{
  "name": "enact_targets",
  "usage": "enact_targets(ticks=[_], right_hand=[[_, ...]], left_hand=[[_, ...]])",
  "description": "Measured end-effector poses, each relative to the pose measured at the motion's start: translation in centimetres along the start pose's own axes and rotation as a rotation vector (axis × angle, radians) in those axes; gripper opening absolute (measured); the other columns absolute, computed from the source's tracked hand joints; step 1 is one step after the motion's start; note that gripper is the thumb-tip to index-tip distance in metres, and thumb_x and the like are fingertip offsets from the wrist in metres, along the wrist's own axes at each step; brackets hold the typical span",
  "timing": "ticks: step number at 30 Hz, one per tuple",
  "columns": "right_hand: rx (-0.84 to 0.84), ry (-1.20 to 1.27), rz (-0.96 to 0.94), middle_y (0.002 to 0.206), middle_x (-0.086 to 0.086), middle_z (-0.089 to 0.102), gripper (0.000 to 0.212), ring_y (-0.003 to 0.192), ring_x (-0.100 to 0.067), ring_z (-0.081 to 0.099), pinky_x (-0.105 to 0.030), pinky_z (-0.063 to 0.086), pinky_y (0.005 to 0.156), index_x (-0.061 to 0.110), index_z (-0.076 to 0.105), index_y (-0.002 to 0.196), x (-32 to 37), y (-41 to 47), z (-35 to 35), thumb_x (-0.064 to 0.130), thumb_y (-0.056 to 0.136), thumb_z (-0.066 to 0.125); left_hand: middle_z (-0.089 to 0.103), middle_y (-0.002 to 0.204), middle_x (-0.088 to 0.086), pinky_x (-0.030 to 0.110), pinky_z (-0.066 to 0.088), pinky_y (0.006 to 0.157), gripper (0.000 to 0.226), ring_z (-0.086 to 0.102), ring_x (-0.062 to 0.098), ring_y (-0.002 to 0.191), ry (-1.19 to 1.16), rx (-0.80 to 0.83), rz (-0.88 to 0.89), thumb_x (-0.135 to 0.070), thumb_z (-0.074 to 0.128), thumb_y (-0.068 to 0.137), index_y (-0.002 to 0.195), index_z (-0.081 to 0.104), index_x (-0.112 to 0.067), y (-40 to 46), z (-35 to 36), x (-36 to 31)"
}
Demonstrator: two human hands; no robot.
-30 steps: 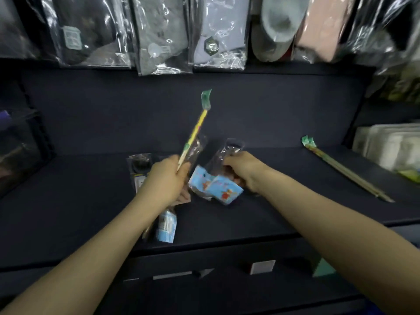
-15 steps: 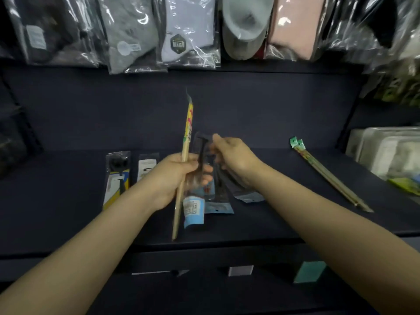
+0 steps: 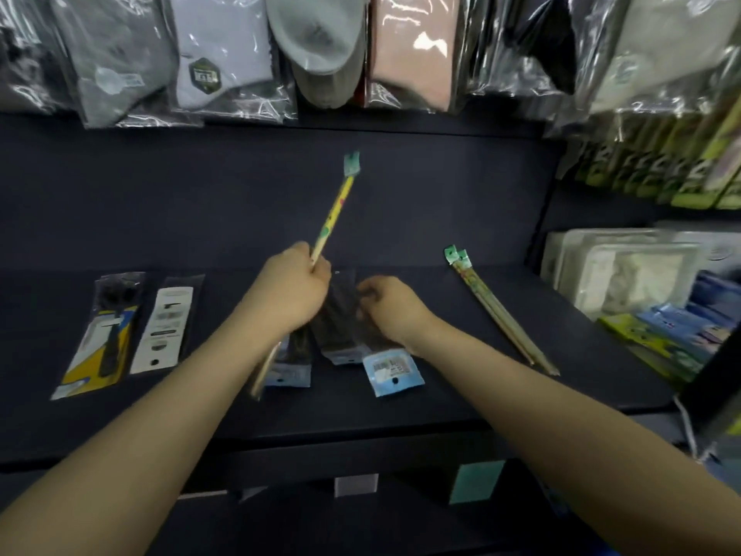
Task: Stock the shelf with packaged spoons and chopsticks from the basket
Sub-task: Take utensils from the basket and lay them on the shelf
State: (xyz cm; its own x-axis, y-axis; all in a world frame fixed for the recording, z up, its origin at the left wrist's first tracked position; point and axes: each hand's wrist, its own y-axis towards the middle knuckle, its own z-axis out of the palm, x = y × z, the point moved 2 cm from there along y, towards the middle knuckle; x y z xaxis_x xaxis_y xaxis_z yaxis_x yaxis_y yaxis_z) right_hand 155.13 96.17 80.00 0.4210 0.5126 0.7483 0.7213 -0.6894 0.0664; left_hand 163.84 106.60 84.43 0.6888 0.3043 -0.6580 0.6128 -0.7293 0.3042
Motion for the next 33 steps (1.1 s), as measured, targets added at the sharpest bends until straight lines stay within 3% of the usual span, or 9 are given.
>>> enact_targets(ticks=[3, 7, 11, 13, 15, 18, 24, 29, 33], right_hand=[[-0.055, 0.053, -0.071, 0.066, -0.005, 0.052, 0.038, 0.062, -0.015, 0.048, -0.026, 0.034, 0.054, 0.007, 0.052, 0.065, 0.0, -0.1, -0.2, 0.022, 0.098, 0.041], [-0.001, 0.620, -0.094, 0.075, 0.001, 0.059, 0.027, 0.072, -0.010, 0.057, -0.024, 0.046, 0.069, 0.010, 0.058, 0.088, 1.0, -1.8, -2.3, 0.028, 0.098, 0.041], [-0.251, 0.070, -0.164, 0.073, -0.004, 0.054, 0.022, 0.073, -0.022, 0.051, -0.030, 0.037, 0.068, 0.011, 0.046, 0.079, -0.3, -2.2, -6.0, 0.019, 0.097, 0.039], [-0.291, -0.285, -0.129, 0.090, -0.018, 0.063, 0.018, 0.085, -0.033, 0.059, -0.034, 0.041, 0.070, 0.010, 0.045, 0.082, -2.2, -1.3, -8.3, 0.013, 0.097, 0.036], [-0.223, -0.521, 0.041, 0.114, -0.024, 0.060, 0.019, 0.103, -0.038, 0.058, -0.037, 0.044, 0.078, 0.003, 0.051, 0.103, -4.8, 0.0, -9.7, 0.008, 0.096, 0.035], [-0.115, -0.652, 0.224, 0.131, -0.024, 0.048, 0.035, 0.118, -0.040, 0.051, -0.041, 0.043, 0.092, -0.002, 0.040, 0.127, -8.2, 1.3, -9.7, 0.006, 0.094, 0.035], [-0.066, -0.837, 0.166, 0.141, -0.019, 0.036, 0.042, 0.128, -0.037, 0.036, -0.045, 0.034, 0.104, 0.007, 0.038, 0.135, -8.7, 2.0, -8.3, 0.011, 0.093, 0.039], [-0.303, -0.522, -0.268, 0.119, -0.019, 0.054, 0.029, 0.108, -0.038, 0.053, -0.043, 0.045, 0.090, 0.003, 0.056, 0.112, -1.1, -0.3, -4.6, 0.023, 0.095, 0.043], [-0.152, -0.284, -0.627, 0.087, -0.008, 0.066, 0.020, 0.079, -0.027, 0.061, -0.043, 0.052, 0.070, 0.009, 0.062, 0.095, 7.3, -4.3, 2.6, 0.019, 0.092, 0.046]], left_hand=[[0.048, 0.069, 0.004, 0.028, 0.037, 0.051, 0.012, 0.045, 0.019, 0.051, -0.158, 0.111, -0.077, -0.024, 0.042, 0.092, 0.093, 0.045, -0.012, -0.4, 0.9, -0.2], [0.055, 0.079, 0.002, 0.029, 0.037, 0.051, 0.037, 0.051, 0.015, 0.060, -0.162, 0.231, -0.006, -0.016, 0.047, 0.086, 0.122, 0.036, -0.017, -1.8, 3.4, -2.5], [0.060, 0.109, 0.000, 0.036, 0.051, 0.079, 0.054, 0.059, 0.017, 0.093, -0.128, 0.384, 0.187, -0.020, 0.053, 0.083, 0.134, 0.035, -0.021, -3.6, 6.1, -5.3], [0.053, 0.118, -0.007, 0.027, 0.046, 0.085, 0.045, 0.056, 0.013, 0.100, 0.064, 0.254, 0.334, -0.030, 0.054, 0.085, 0.128, 0.047, -0.021, -3.7, 6.3, -5.7], [0.053, 0.114, -0.009, 0.024, 0.047, 0.081, 0.036, 0.058, 0.009, 0.091, 0.085, 0.098, 0.406, -0.030, 0.052, 0.087, 0.121, 0.054, -0.020, -3.7, 6.0, -5.7], [0.057, 0.105, -0.013, 0.025, 0.051, 0.076, 0.031, 0.060, 0.006, 0.080, 0.031, 0.068, 0.385, -0.026, 0.052, 0.088, 0.118, 0.056, -0.022, -4.0, 5.5, -5.3], [0.065, 0.097, -0.010, 0.031, 0.052, 0.073, 0.029, 0.061, 0.010, 0.079, 0.141, 0.034, 0.338, -0.025, 0.050, 0.089, 0.117, 0.058, -0.021, -5.1, 3.8, -2.7], [0.070, 0.073, -0.004, 0.033, 0.052, 0.059, 0.026, 0.059, 0.013, 0.060, 0.204, -0.094, 0.360, -0.032, 0.048, 0.085, 0.100, 0.066, -0.020, -7.2, -0.2, 0.3], [0.064, 0.057, -0.002, 0.031, 0.048, 0.047, 0.033, 0.055, 0.013, 0.046, 0.186, -0.202, 0.400, -0.036, 0.043, 0.081, 0.086, 0.069, -0.016, -10.9, -4.8, 4.8]])
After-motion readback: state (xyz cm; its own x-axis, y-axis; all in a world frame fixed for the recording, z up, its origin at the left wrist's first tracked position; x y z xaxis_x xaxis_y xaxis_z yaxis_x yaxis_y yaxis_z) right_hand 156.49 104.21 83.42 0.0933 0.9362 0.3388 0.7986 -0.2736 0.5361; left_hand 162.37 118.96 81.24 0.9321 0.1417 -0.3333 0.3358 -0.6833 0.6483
